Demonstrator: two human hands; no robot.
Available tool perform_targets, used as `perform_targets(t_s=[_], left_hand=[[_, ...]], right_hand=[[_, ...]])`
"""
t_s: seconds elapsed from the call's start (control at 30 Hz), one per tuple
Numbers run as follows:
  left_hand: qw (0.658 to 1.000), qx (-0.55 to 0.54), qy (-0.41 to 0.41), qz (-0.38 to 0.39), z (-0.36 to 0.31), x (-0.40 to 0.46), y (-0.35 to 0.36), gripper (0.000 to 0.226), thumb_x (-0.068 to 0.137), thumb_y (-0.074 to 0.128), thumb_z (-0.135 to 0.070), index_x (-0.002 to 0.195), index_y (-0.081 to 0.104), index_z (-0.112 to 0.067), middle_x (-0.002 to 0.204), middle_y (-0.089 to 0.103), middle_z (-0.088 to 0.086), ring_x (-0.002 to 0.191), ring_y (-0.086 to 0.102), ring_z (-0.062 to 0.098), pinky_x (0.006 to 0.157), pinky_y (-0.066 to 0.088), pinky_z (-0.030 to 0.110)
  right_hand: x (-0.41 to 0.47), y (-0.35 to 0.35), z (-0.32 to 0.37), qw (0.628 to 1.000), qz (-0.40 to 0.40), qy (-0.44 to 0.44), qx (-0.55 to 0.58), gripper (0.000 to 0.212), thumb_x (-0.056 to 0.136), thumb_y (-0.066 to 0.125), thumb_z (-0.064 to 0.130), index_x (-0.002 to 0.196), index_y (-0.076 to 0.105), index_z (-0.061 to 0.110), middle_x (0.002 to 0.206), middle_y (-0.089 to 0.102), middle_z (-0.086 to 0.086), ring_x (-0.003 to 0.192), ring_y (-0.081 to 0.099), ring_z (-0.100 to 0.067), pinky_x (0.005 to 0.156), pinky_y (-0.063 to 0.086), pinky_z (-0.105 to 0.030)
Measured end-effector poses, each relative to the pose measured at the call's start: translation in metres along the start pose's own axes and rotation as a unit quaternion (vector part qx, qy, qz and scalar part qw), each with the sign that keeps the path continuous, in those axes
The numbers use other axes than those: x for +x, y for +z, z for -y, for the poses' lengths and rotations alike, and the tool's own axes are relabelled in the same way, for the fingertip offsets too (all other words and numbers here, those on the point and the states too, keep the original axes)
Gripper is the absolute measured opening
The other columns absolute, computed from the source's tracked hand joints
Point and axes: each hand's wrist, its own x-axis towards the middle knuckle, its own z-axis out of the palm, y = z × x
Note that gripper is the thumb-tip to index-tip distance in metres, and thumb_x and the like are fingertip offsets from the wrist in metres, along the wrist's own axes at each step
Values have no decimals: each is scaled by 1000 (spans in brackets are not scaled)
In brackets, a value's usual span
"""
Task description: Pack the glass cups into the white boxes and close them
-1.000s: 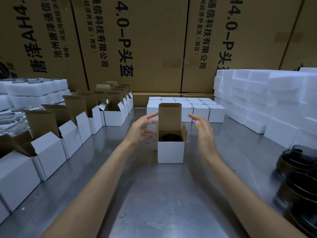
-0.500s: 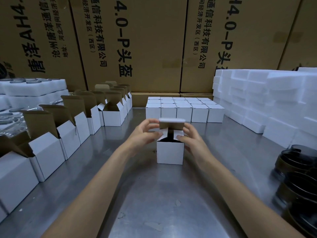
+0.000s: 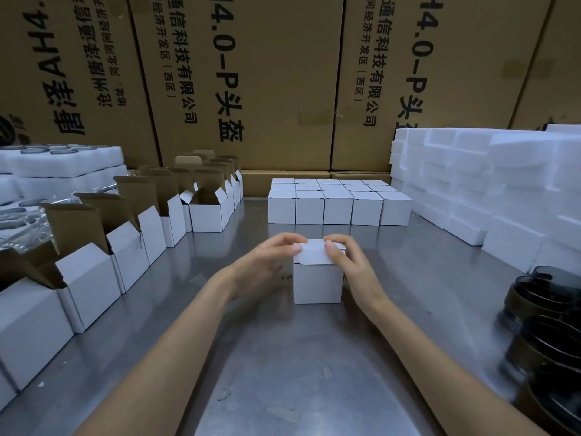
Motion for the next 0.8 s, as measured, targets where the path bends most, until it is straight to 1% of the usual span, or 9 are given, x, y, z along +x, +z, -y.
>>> perform_targets(t_s=[0.07, 0.13, 0.27, 0.4, 0.5, 0.57, 0.67, 0.73, 0.8], left_hand=[[999, 26, 7, -20, 1, 0, 3, 42, 74, 71, -34, 113, 60, -24, 120, 55, 5, 101, 62, 12, 82, 49, 25], [997, 57, 20, -55, 1, -1, 5, 42, 71, 77, -38, 110, 62, -30, 122, 57, 2, 100, 65, 10, 81, 50, 23], [997, 34, 29, -68, 0, -4, 8, 43, 68, 78, -36, 108, 65, -27, 121, 60, 4, 95, 68, 9, 76, 52, 19], [999, -17, 6, -29, -1, -7, 11, 44, 76, 76, -24, 116, 59, -17, 121, 56, 8, 94, 66, 13, 78, 54, 24], [1000, -25, -11, -14, -4, -7, 11, 37, 82, 67, -40, 112, 60, -20, 117, 63, -1, 103, 62, 10, 86, 51, 28], [1000, -22, -11, -19, -3, -5, 11, 36, 82, 63, -48, 108, 63, -22, 110, 68, -7, 100, 63, 6, 86, 49, 28], [999, -22, -4, -39, 3, -1, 10, 26, 79, 69, -35, 102, 67, -24, 113, 63, 2, 103, 62, 14, 86, 49, 31], [998, -39, 3, -44, 5, 1, 9, 24, 77, 69, -28, 101, 69, -24, 113, 63, 3, 100, 64, 17, 83, 51, 31], [998, -28, 15, -52, 7, 1, 9, 25, 77, 70, -31, 102, 70, -26, 109, 65, -1, 97, 65, 16, 82, 52, 32]], right_hand=[[0, 0, 0, 1000, -15, -18, -13, 27, 84, 56, 51, 99, 60, 29, 96, 62, 15, 87, 58, 5, 70, 44, -10], [-1, 1, 0, 999, -22, -25, -24, 34, 78, 55, 58, 97, 61, 31, 97, 64, 14, 94, 60, -2, 73, 46, -15], [0, 1, -2, 999, -18, -35, -26, 36, 81, 59, 55, 101, 60, 26, 101, 63, 9, 100, 60, -11, 76, 45, -19], [0, 3, -3, 1000, 1, -13, 9, 29, 79, 57, 47, 99, 57, 26, 99, 59, 11, 98, 56, -11, 79, 45, -23], [0, 5, -3, 1000, 13, 12, 20, 28, 76, 54, 42, 100, 53, 28, 111, 55, 1, 106, 52, -17, 86, 42, -28], [0, 7, -1, 1000, 12, 23, 8, 27, 75, 52, 41, 100, 53, 31, 122, 51, -4, 117, 47, -21, 98, 38, -35], [-2, 10, 2, 999, 17, 34, 1, 27, 71, 50, 37, 98, 54, 33, 129, 47, -4, 124, 41, -18, 107, 33, -35], [-2, 10, 2, 999, 16, 33, -6, 23, 75, 53, 34, 98, 54, 33, 129, 46, -3, 125, 40, -17, 109, 32, -34], [-3, 10, -3, 999, -9, 13, -48, 13, 90, 56, 26, 101, 55, 33, 130, 45, 1, 127, 37, -15, 110, 30, -34]])
